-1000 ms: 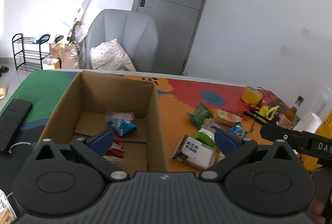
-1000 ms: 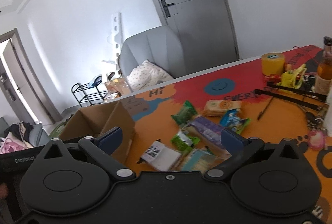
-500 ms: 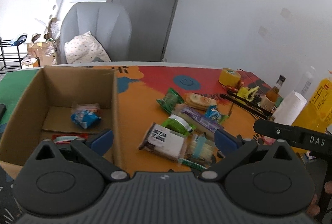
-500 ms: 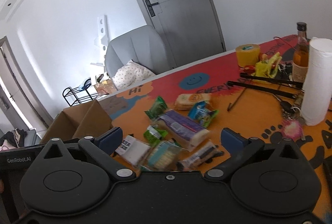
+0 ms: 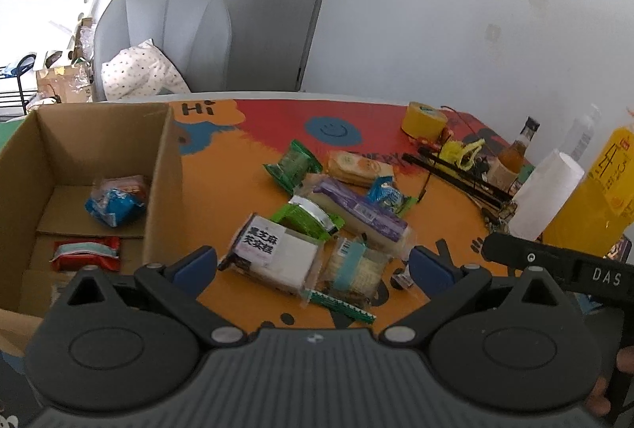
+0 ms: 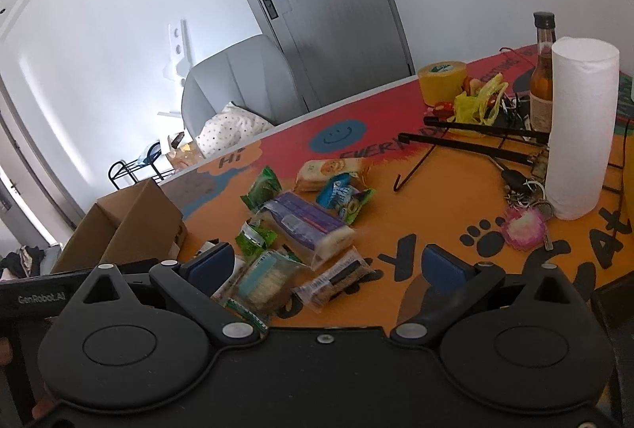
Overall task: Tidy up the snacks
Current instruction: 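Withdraw both tools from the box back toward the snack pile, then lower the left gripper onto the white pastry pack while the right approaches a clear snack pack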
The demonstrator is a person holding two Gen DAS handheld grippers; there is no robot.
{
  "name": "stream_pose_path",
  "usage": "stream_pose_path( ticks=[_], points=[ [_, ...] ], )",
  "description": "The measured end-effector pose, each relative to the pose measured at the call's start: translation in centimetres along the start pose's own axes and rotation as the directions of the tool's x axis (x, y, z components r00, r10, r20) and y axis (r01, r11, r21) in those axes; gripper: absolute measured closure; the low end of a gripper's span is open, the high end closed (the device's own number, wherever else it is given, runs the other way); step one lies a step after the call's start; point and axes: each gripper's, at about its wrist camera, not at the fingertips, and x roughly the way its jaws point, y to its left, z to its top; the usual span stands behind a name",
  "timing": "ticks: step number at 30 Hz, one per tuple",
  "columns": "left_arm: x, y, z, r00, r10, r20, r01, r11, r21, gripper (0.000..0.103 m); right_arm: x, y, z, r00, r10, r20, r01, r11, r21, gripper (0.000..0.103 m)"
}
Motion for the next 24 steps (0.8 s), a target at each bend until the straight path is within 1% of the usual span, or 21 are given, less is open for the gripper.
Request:
stream_pose_path(
  ticks=[6, 12, 15, 16, 18, 22, 24],
  points=[
    [1.6, -0.4, -0.1, 1.0, 0.003, -0.021, -0.003, 1.0, -0.004, 0.002, 1.2, -0.8, -0.3, 1.0, 0.003, -0.03, -0.003, 1.0, 0.012, 0.003],
    [2.7, -0.9, 0.4, 0.999, 0.04, -0.01, -0.039, 0.999, 0.024, 0.003, 3.1, -1.3, -0.5, 0.997, 0.01, -0.079, -0.008, 1.0, 0.018, 0.017],
    [3.2, -1.2, 0.8, 0.998, 0.055, 0.001, -0.055, 0.998, 0.034, 0.009, 4.0, -1.5, -0.6, 0.995, 0.012, -0.099, -0.01, 1.0, 0.018, 0.022],
    [3.2, -1.3, 0.9, 0.999, 0.053, 0.003, -0.053, 0.998, 0.037, 0.013, 4.3, -1.6, -0.7, 0.994, 0.014, -0.105, -0.012, 1.0, 0.019, 0.023],
    [3.6, -1.5, 1.0, 0.999, 0.043, -0.007, -0.043, 0.998, 0.035, 0.017, 4.9, -1.7, -0.6, 0.993, 0.018, -0.116, -0.016, 1.0, 0.017, 0.025],
    [4.8, -2.0, 1.0, 0.998, 0.053, -0.02, -0.052, 0.997, 0.055, 0.019, 6.4, -1.6, -0.6, 0.991, 0.016, -0.135, -0.016, 1.0, -0.002, 0.026],
    [5.8, -1.8, 0.9, 0.997, 0.068, -0.039, -0.066, 0.997, 0.048, 0.022, 7.0, -1.5, -0.6, 0.99, 0.018, -0.143, -0.019, 1.0, -0.009, 0.03]
  ],
)
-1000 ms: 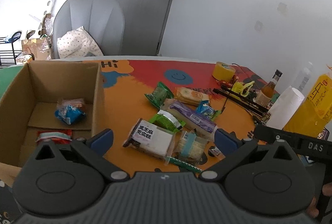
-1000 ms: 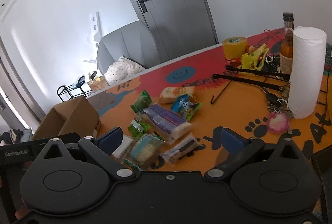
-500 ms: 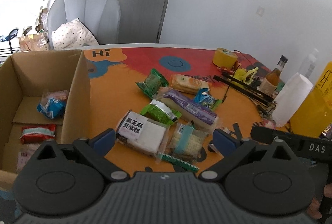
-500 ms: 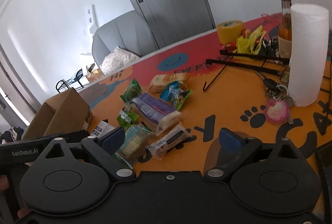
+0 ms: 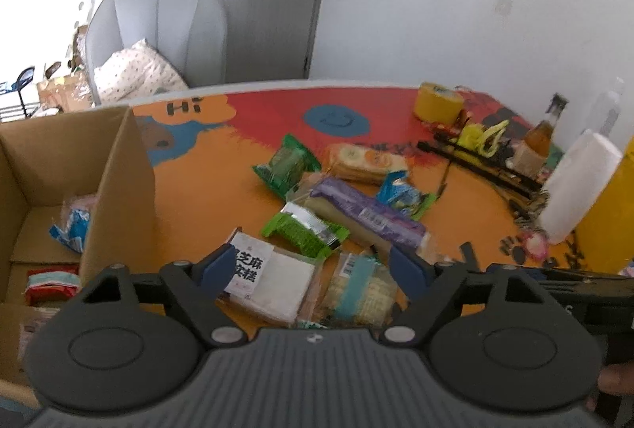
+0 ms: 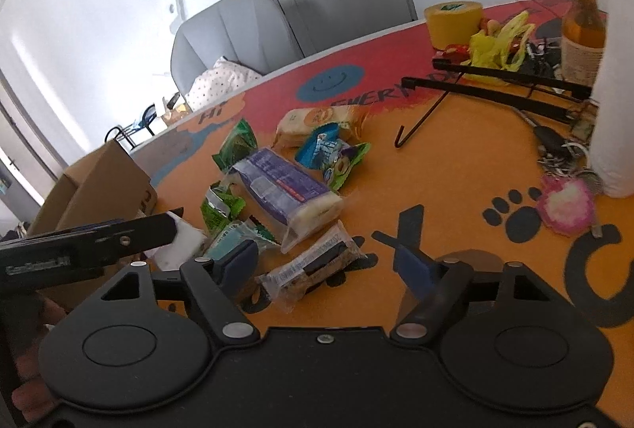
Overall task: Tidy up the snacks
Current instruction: 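Lower the left gripper onto the white pastry pack while the right approaches a clear snack pack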
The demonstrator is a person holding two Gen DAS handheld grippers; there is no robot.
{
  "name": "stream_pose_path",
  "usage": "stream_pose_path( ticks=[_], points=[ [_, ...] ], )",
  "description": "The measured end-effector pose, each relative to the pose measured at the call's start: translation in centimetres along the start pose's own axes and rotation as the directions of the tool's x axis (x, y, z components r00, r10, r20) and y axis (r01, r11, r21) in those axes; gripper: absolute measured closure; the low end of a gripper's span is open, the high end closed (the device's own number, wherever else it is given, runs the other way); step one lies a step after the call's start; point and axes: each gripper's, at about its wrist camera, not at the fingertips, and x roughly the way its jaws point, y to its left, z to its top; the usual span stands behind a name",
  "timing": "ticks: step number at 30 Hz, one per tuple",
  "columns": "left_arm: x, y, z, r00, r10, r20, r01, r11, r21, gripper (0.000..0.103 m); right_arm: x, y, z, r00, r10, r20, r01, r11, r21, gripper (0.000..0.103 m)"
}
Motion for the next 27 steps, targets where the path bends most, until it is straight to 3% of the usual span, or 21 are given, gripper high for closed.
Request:
stream_pose_path(
  ticks=[15, 25, 27],
  points=[
    [4.1, 0.8, 0.0, 0.995, 0.099, -0.026, -0.098, 0.995, 0.02, 0.024, 0.6, 0.0, 0.1, 0.997, -0.074, -0.008, 0.073, 0.995, -0.065, 0.041],
    [3.8, 0.7, -1.3, 0.995, 0.084, -0.057, -0.083, 0.996, 0.019, 0.023, -0.7, -0.5, -0.5, 0.993, -0.115, 0.0, 0.115, 0.991, -0.065, 0.042],
    [3.6, 0.5, -1.5, 0.995, 0.077, -0.061, -0.076, 0.997, 0.02, 0.023, -0.9, -0.6, -0.7, 0.99, -0.141, -0.002, 0.141, 0.987, -0.073, 0.046]
  ],
)
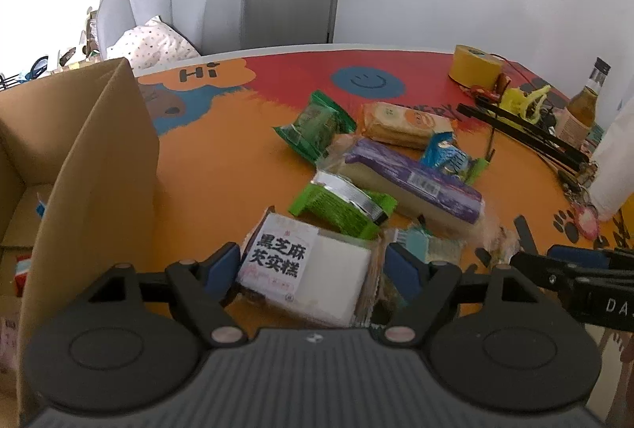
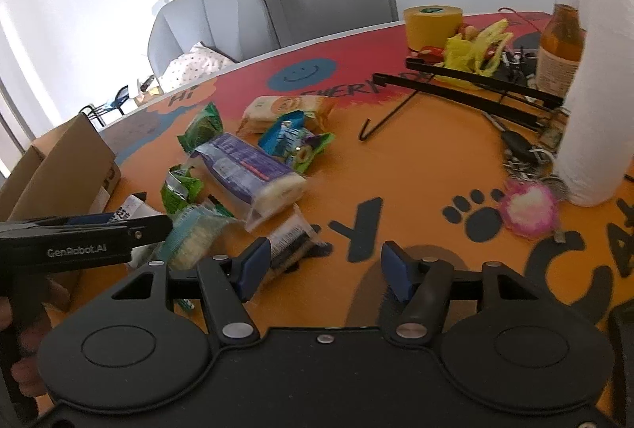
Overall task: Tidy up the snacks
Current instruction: 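Lower the left gripper onto the white pastry pack while the right approaches a clear snack pack, then grasp the white pastry pack with the left gripper while the right grasps the clear snack bar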
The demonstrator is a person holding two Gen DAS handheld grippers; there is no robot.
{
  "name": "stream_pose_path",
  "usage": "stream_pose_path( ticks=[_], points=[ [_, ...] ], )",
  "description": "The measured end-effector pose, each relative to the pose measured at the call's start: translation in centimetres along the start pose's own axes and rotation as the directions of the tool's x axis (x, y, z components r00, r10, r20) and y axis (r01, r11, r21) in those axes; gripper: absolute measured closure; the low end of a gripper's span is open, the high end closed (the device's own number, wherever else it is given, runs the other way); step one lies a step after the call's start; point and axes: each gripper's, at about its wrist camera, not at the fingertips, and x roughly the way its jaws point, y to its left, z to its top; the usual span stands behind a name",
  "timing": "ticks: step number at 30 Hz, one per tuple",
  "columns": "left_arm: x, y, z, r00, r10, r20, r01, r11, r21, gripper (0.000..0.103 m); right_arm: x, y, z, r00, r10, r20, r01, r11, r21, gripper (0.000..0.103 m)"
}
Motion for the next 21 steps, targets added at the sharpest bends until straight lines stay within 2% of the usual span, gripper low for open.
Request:
stream_pose_path(
  ticks=[4, 15, 21],
  points=[
    [-0.3, -0.4, -0.4, 1.0, -0.008, -0.006, 0.008, 1.0, 0.009, 0.023, -0.5, -0.6, -0.3, 1.0, -0.014, 0.0, 0.014, 1.0, 0.016, 0.048],
    [-0.6, -0.2, -1.0, 1.0, -0.022, 0.001, 0.022, 1.0, 0.002, 0.023, 0.7, 1.4, 0.7, 0.998, 0.054, 0.025, -0.055, 0.998, 0.024, 0.048],
    [-0.3, 0.0, -0.9, 1.0, 0.003, 0.01, -0.003, 1.0, 0.002, 0.028, 2.2, 2.6, 0.8, 0.999, 0.025, 0.02, -0.025, 1.0, -0.005, 0.048]
  ],
)
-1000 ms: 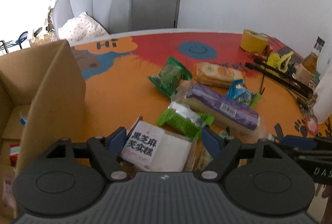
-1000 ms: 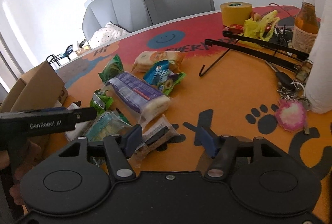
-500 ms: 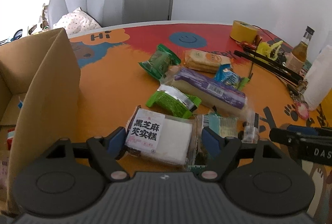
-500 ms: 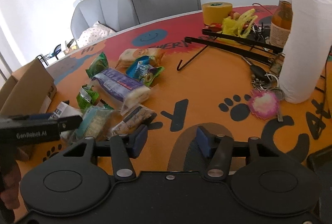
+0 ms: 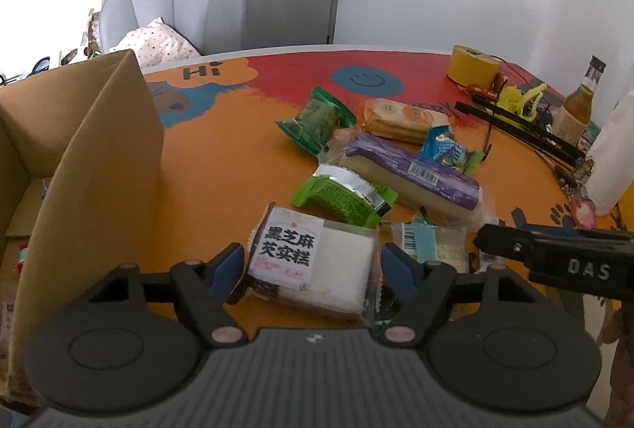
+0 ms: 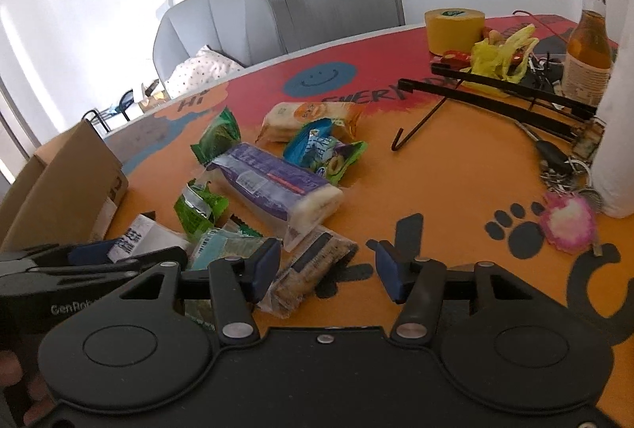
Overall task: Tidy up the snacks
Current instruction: 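Grasp the white pastry pack with the left gripper while the right grasps the clear snack bar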
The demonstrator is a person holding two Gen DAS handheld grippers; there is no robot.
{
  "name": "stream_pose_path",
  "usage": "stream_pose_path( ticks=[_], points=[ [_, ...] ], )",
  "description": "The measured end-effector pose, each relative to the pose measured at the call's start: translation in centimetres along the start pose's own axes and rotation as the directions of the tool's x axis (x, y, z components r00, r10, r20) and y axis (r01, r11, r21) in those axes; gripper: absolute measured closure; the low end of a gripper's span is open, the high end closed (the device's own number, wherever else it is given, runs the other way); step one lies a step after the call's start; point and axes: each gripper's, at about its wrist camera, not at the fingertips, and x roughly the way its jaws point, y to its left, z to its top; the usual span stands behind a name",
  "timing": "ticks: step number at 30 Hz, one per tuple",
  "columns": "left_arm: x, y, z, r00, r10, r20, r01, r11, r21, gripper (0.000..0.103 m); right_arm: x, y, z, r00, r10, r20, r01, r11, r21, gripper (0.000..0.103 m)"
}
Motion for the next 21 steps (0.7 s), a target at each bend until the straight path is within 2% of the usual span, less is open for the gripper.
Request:
stream_pose_path(
  ticks=[6, 8, 10, 11, 14, 15, 21],
  points=[
    [0.7, -0.1, -0.3, 1.0, 0.006, -0.012, -0.006, 1.0, 0.009, 0.027, 0.1, 0.9, -0.1, 0.997, -0.082, -0.013, 0.081, 0.993, -0.091, 0.049],
    [0.8, -0.6, -0.6, 1.0, 0.022, -0.014, -0.021, 0.999, 0.05, 0.027, -0.1, 0.8, -0.3, 0.995, -0.099, -0.013, 0.097, 0.99, -0.099, 0.052],
    [0.7, -0.7, -0.7, 1.0, 0.017, -0.008, -0.017, 0.999, 0.052, 0.029, -0.4, 0.8, -0.5, 0.993, -0.115, -0.008, 0.114, 0.987, -0.11, 0.064],
    [0.6, -0.6, -0.7, 1.0, 0.008, -0.005, -0.008, 0.999, 0.043, 0.031, -0.5, 0.8, -0.6, 0.993, -0.118, -0.007, 0.116, 0.986, -0.117, 0.065],
    [0.1, -0.5, -0.6, 1.0, -0.018, 0.006, 0.018, 1.0, 0.022, 0.039, -1.0, 0.7, -0.9, 0.996, -0.091, -0.013, 0.089, 0.988, -0.122, 0.078],
    [-0.2, -0.5, -0.6, 1.0, -0.017, 0.02, 0.017, 1.0, 0.024, 0.046, -1.1, 0.7, -0.9, 0.997, -0.082, -0.016, 0.079, 0.99, -0.117, 0.079],
    [-0.8, -0.9, -0.6, 0.999, -0.034, 0.012, 0.034, 0.999, 0.027, 0.048, -2.5, 0.5, -1.2, 0.998, -0.069, 0.008, 0.07, 0.993, -0.095, 0.08]
  ],
)
